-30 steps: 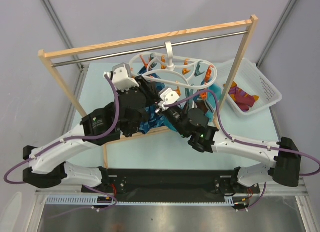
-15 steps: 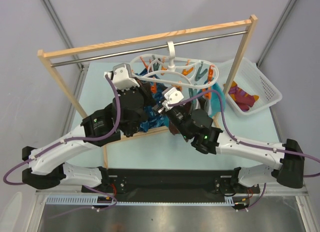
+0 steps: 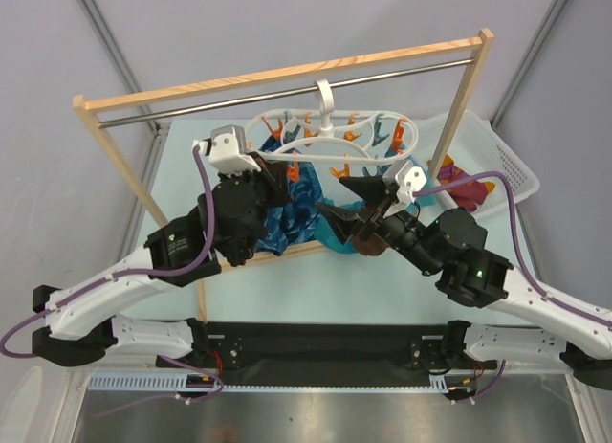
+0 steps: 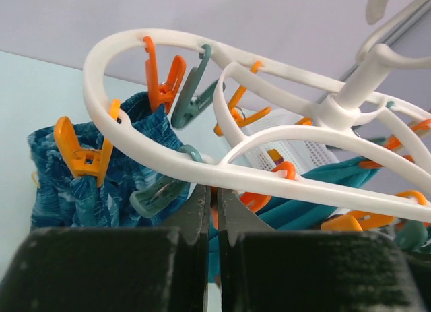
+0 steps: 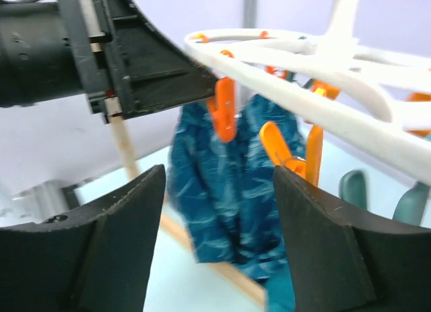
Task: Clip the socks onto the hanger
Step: Open the clamp at the hanger.
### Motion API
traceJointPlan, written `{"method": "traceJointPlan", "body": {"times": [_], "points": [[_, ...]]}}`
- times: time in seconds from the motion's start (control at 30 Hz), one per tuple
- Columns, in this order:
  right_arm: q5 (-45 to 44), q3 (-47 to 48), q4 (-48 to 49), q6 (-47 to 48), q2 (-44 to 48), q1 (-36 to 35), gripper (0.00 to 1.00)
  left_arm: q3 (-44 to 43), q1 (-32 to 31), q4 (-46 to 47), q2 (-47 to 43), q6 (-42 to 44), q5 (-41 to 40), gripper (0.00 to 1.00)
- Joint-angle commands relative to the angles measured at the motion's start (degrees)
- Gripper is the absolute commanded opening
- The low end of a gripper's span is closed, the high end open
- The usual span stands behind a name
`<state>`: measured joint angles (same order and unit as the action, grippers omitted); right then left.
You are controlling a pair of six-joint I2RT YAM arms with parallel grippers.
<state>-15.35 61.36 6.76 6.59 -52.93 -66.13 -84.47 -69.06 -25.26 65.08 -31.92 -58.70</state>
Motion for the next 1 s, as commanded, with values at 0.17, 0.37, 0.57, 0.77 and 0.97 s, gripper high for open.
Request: {"method": "traceJointPlan", "body": {"times": [0.17, 0.37, 0.57, 0.77, 0.97], "points": [[16.5, 4.0, -3.5, -21.5, -1.3, 1.8, 0.64, 0.2, 0.7, 3.4, -4.6, 0.6, 10.2, 0.00], [14.4, 5.3, 1.7, -26.1, -6.1, 5.0, 0.62, -1.2, 1.0, 1.3, -5.8, -2.6, 14.6, 0.00], [12.0, 1.6, 11.1, -22.2, -8.7, 5.6, 0.66, -1.5, 1.6, 0.2, -5.7, -4.6, 17.9, 0.00], [10.3, 1.1, 14.5, -17.4, -10.1, 5.4, 0.57, -1.3, 2.4, -0.6, -6.1, -6.1, 19.1, 0.00], [9.9, -0.5, 17.0, -16.3, -9.6, 5.5, 0.37, -0.9, 3.1, -0.8, -6.2, -6.9, 19.8, 0.00]]}}
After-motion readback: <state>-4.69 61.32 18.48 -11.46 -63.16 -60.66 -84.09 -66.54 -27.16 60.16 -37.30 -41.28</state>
